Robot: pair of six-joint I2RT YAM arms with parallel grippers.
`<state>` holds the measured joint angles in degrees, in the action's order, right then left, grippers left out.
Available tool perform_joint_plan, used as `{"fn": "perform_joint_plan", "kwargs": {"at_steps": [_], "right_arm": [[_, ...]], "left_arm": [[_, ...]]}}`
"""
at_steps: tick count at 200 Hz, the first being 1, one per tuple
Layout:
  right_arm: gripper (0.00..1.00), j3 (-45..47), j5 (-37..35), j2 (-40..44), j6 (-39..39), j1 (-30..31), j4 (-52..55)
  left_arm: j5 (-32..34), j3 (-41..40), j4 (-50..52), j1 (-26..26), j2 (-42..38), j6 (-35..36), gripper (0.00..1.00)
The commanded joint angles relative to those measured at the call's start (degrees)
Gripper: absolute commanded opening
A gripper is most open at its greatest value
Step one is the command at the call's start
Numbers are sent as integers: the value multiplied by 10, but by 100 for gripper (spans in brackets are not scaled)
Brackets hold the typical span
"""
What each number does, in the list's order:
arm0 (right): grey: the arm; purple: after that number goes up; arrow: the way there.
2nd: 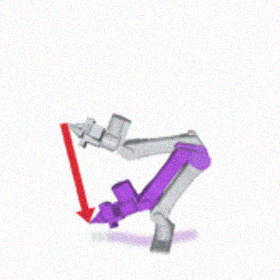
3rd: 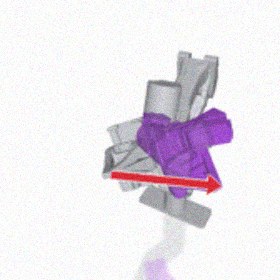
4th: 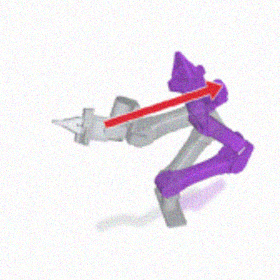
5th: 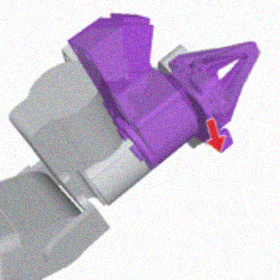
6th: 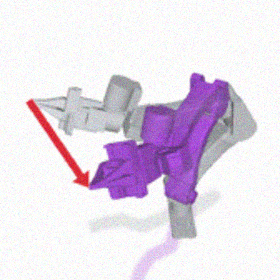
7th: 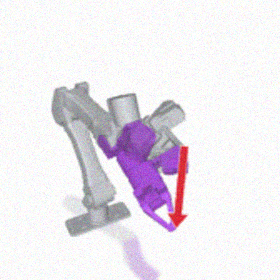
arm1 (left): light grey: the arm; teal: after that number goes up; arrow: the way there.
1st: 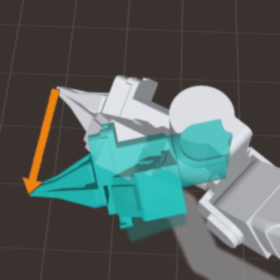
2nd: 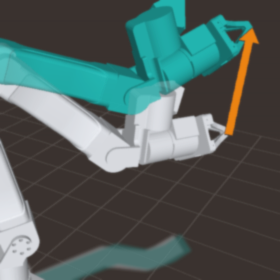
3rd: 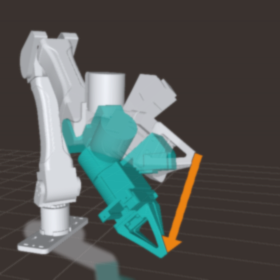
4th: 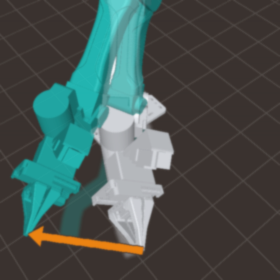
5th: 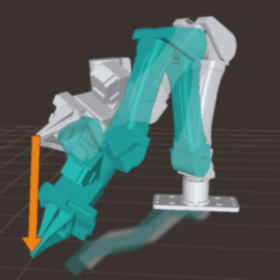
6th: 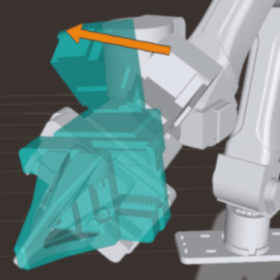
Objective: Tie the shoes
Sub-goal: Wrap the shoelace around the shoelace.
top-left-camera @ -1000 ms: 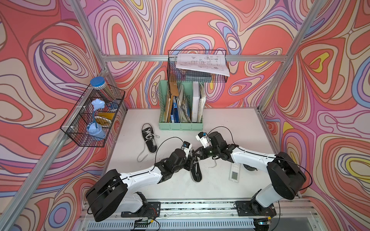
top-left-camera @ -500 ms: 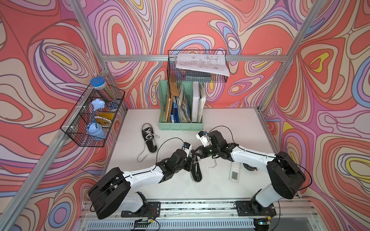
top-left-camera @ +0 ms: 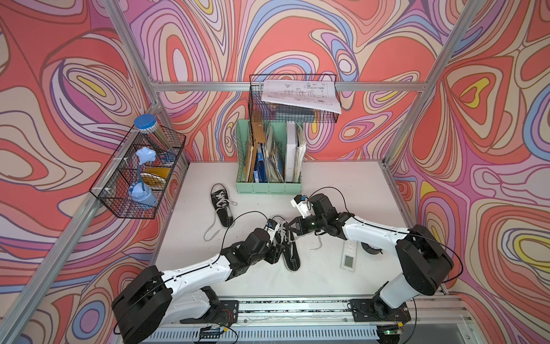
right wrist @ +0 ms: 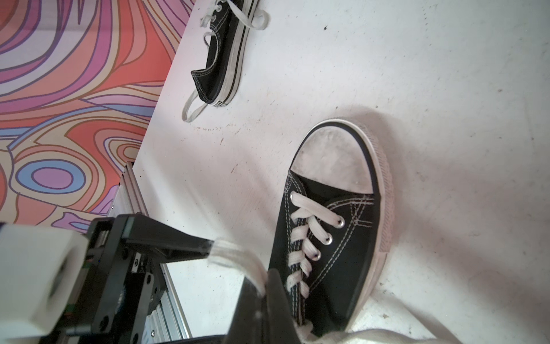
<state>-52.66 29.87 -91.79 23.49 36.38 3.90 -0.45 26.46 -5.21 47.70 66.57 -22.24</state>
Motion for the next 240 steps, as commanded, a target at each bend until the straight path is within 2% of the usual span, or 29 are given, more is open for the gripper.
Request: {"fn": "perform_joint_plan", "kwargs": {"at_steps": [1, 21, 43, 99, 129, 182, 222, 240], "right_arm": [[2, -8, 4, -10, -2, -3, 1], [2, -9, 3, -13, -2, -3, 1], [2, -13, 4, -17, -4, -3, 3], [2, -17, 2, -18, -3, -3, 7], [2, -19, 0, -19, -4, -5, 10], [2, -23, 0, -23, -5, -6, 13], [2, -25, -2, -20, -5, -7, 17], [2, -25, -1, -20, -5, -7, 18]], "left_arm": [[38, 25, 20, 3, -7, 8, 75], [43, 51, 3, 4, 8, 6, 81], [45, 72, -15, 3, 40, 7, 81], [58, 98, -51, 9, 104, 22, 70], [41, 96, -70, 12, 126, 25, 65], [51, 98, -93, 19, 156, 25, 51], [39, 102, -101, 22, 173, 24, 32], [28, 103, -108, 23, 181, 21, 28]]}}
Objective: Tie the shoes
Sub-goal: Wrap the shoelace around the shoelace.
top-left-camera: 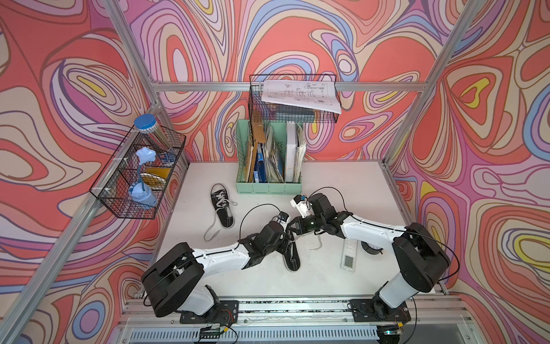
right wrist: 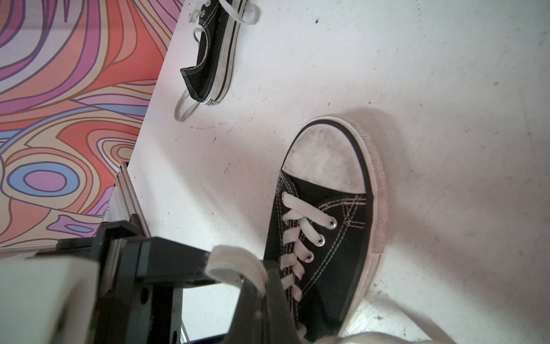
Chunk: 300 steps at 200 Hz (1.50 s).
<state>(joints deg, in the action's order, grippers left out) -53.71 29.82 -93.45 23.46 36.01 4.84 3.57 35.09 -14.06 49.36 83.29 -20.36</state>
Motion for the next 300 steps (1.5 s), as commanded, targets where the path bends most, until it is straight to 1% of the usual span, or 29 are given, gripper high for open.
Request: {"fn": "perform_joint_plan", "kwargs": {"at_steps": [1, 27, 67, 85, 103, 152, 169, 193, 208, 218, 230, 253, 263, 265, 269, 300], "right_arm": [[2, -14, 0, -4, -4, -3, 8], [2, -12, 1, -3, -4, -3, 9], [4, -4, 0, 3, -4, -5, 17], [6, 1, -4, 9, -3, -7, 22], [10, 5, -11, 15, -4, -10, 30], [35, 27, -53, 66, -6, -27, 84], [39, 39, -89, 97, -8, -37, 123], [45, 62, -168, 145, 7, -43, 166], [48, 80, -200, 161, 32, -43, 162], [48, 95, -200, 159, 56, -42, 137], [50, 109, -217, 145, 89, -34, 109], [51, 117, -262, 111, 134, -10, 77], [51, 119, -274, 100, 149, -3, 63], [51, 118, -277, 98, 151, -1, 62], [51, 118, -285, 93, 156, 1, 60], [52, 113, -339, 58, 182, 17, 49]], "left_arm": [[-12, 17, -19, 6, 14, 2, 28], [-16, 15, -29, 6, 19, -4, 23], [-21, 2, -56, 6, 24, -9, 0], [-23, -3, -63, 6, 24, -13, 0], [-24, -11, -73, 6, 22, -16, 0], [-23, -25, -86, 5, 16, -20, 0], [-23, -34, -94, 5, 9, -23, 0], [-22, -47, -97, 5, -3, -24, 0], [-21, -50, -98, 5, -11, -24, 0], [-23, -50, -97, 6, -16, -22, 0], [-23, -50, -97, 5, -20, -21, 0], [-24, -50, -95, 5, -27, -21, 0], [-25, -50, -94, 5, -29, -20, 0], [-25, -65, -94, 5, -29, -20, 0], [-24, -70, -93, 5, -30, -19, 0], [-23, -71, -93, 5, -35, -17, 0]]}}
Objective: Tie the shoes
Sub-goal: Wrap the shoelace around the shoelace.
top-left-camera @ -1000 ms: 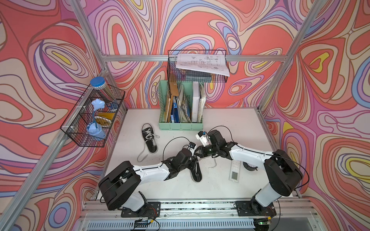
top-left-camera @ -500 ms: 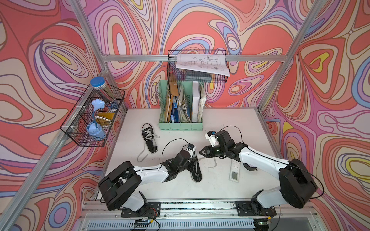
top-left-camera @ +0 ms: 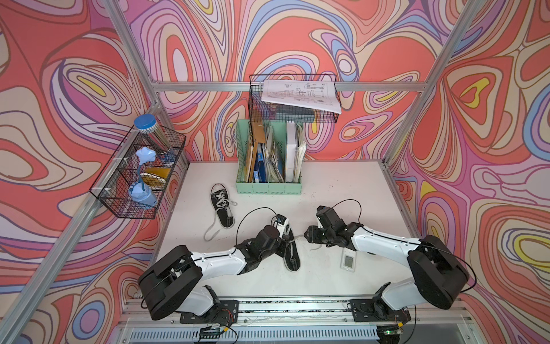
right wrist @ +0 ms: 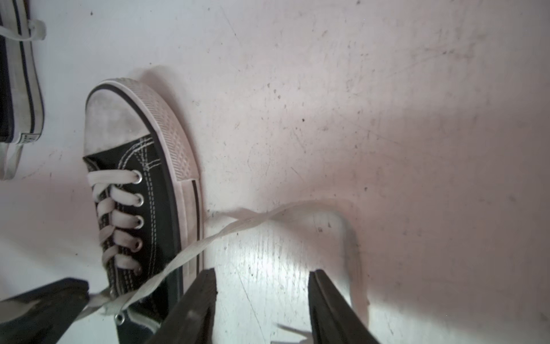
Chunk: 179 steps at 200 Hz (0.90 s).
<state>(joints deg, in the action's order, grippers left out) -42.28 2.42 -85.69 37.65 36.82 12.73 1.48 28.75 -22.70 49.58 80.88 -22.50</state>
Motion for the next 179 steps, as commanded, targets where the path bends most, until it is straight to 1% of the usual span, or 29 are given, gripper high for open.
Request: {"fn": "perform_joint_plan", "kwargs": {"at_steps": [1, 42, 70, 105, 127, 130, 148, 179], "right_arm": [[52, -1, -66, -20, 41, 9, -30], [51, -11, -113, -64, 56, 22, -48], [46, -27, -146, -93, 54, 32, -43], [35, -49, -195, -133, 44, 49, -21], [27, -67, -226, -155, 33, 63, -8], [25, -69, -229, -170, 33, 65, -8], [16, -76, -232, -184, 26, 67, -17], [1, -79, -233, -175, 2, 66, -48]], "left_arm": [[-2, -7, -7, 3, -11, 4, 0], [-4, -7, -7, 3, -13, 6, 0], [-5, -6, -6, 3, -15, 9, 0], [-4, -6, -5, 3, -16, 10, 0], [-5, -8, -7, 3, -16, 9, 0], [-4, -9, -7, 3, -16, 9, 0], [-1, -14, -12, 3, -17, 8, 0], [9, -27, -25, 3, -27, 3, 0]]}}
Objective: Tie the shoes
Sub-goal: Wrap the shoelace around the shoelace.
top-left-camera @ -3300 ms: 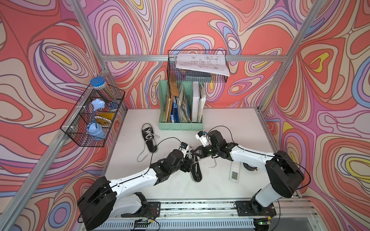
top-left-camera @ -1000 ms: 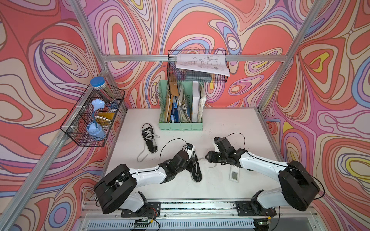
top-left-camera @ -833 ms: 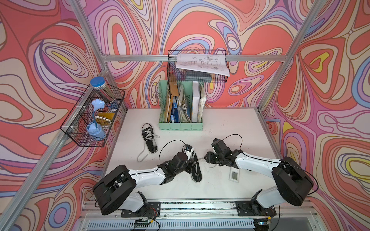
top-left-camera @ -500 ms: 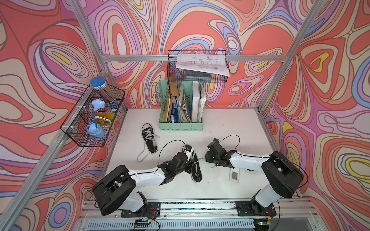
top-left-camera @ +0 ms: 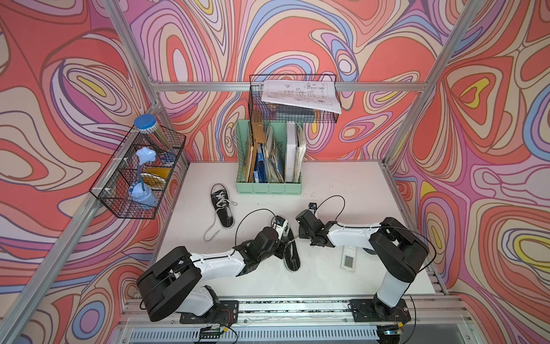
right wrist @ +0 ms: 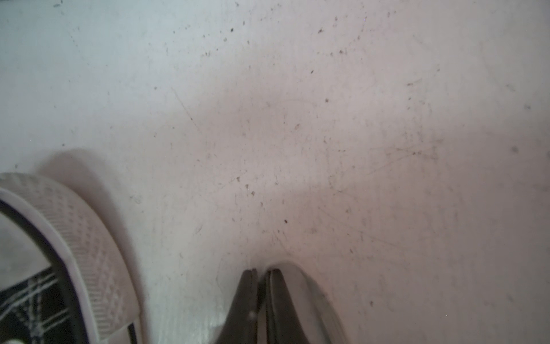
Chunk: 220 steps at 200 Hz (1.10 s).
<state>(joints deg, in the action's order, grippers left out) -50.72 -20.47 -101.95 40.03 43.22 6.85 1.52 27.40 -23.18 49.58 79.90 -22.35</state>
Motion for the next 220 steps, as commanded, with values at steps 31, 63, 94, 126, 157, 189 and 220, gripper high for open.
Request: {"fn": "perform_joint_plan", "kwargs": {"at_steps": [31, 63, 94, 126, 157, 189, 220], "right_arm": [[0, 6, 40, 23, -72, 1, -57], [0, 4, 154, 54, -108, -16, -134], [0, -19, 291, 58, -122, -46, -179], [0, -75, 446, 25, -124, -70, -183], [0, -146, 580, -31, -137, -72, -136], [0, -204, 663, -81, -152, -76, -73], [2, -245, 687, -108, -192, -79, 19]], "left_arm": [[20, -26, -39, 3, -19, -2, 0], [18, -30, -52, 3, -17, -7, 0], [20, -48, -82, 3, -22, -11, 0], [17, -61, -109, 3, -28, -10, 0], [13, -71, -130, 3, -31, -3, 0], [6, -82, -153, 3, -29, 3, 0], [2, -83, -154, 3, -27, 5, 0]]}}
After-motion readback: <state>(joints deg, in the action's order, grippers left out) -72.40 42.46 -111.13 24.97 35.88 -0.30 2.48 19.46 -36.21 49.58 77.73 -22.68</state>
